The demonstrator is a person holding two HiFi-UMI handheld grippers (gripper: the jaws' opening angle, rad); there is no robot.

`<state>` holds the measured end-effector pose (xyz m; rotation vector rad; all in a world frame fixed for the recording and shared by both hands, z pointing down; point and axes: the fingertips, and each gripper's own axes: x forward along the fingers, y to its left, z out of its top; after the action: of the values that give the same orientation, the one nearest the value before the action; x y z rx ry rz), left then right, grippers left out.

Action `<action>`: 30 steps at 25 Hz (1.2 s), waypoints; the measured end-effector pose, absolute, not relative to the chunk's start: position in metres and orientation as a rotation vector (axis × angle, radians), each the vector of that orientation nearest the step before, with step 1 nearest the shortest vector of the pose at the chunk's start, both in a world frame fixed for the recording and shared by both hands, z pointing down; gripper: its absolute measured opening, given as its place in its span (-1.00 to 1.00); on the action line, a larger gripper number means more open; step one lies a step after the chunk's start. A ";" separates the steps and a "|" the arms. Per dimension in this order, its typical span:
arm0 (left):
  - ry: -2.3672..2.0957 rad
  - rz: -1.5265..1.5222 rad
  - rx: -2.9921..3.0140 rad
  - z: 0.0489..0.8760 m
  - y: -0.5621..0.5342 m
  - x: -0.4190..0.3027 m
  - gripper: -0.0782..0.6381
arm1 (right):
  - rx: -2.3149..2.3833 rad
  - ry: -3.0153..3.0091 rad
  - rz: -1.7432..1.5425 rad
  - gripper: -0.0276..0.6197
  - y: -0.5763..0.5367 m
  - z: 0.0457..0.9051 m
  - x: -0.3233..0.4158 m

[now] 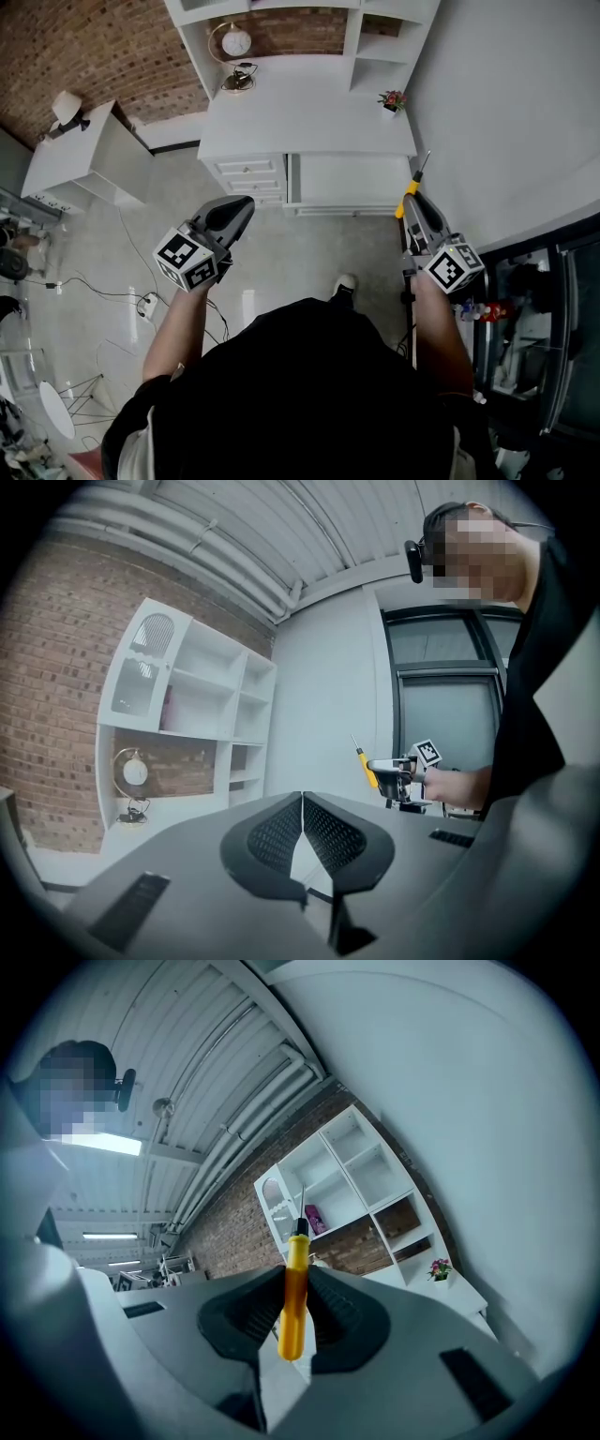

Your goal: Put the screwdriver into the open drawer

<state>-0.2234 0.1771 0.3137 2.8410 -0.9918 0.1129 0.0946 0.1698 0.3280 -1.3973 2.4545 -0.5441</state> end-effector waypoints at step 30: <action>-1.108 0.146 2.765 0.320 0.034 -0.124 -0.72 | -1.289 2.540 -0.601 -0.67 0.003 0.335 0.184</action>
<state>-0.1237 0.0338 0.3199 2.7649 -1.1076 0.1462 0.1842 0.0029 0.3350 -1.2889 2.5403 -0.6007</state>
